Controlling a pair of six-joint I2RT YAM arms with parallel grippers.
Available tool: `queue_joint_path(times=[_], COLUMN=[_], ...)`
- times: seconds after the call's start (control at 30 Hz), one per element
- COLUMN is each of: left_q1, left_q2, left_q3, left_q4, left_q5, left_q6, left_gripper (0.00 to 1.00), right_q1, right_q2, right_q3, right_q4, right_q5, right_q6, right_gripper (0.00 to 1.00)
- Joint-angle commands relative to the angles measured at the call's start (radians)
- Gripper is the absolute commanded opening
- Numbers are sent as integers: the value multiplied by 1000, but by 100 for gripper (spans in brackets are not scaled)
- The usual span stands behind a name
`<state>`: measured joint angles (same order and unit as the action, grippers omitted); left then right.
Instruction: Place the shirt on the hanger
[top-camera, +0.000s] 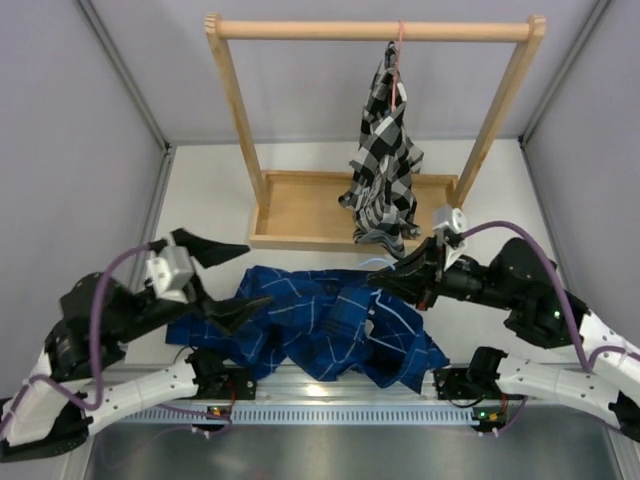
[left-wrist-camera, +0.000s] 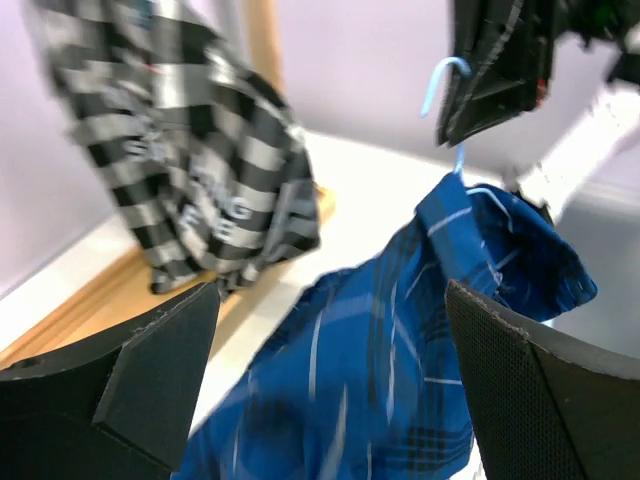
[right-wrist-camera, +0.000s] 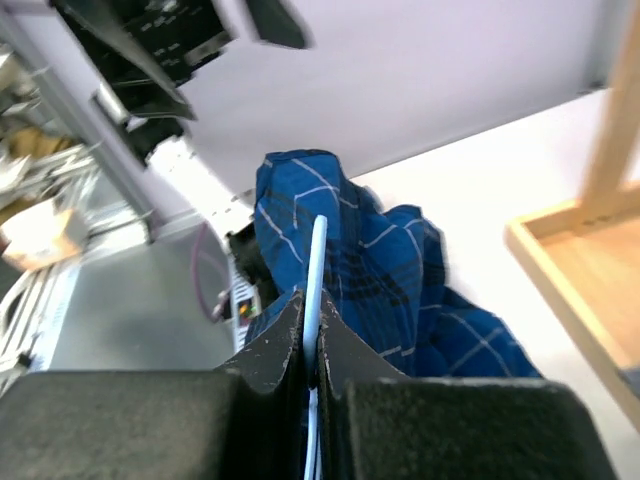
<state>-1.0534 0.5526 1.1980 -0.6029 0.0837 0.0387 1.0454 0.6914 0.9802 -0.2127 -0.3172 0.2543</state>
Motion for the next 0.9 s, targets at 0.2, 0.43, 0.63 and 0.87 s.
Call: queue_joint_path(times=[0.2,0.43,0.63,0.87], left_q1=[0,0,0,0], left_q2=[-191,-37,35,59], left_q3=[-233,-245,-252,-98], left_q4=[-1,87,207,238], left_q5=[-191,-398,-384,-896], left_q6=[-149,-172,-192,-189], left_gripper=[94,98,15,0], right_q1=[10,10,10,10], right_q2=[-13,14,7,65], right_q3=[316,390,429,592], right_q4=[-172,-185,-198,-298], right_q5=[205,66,73,153], right_q6=[-50,-24,-36,-141], right_gripper=[0,0,0,0])
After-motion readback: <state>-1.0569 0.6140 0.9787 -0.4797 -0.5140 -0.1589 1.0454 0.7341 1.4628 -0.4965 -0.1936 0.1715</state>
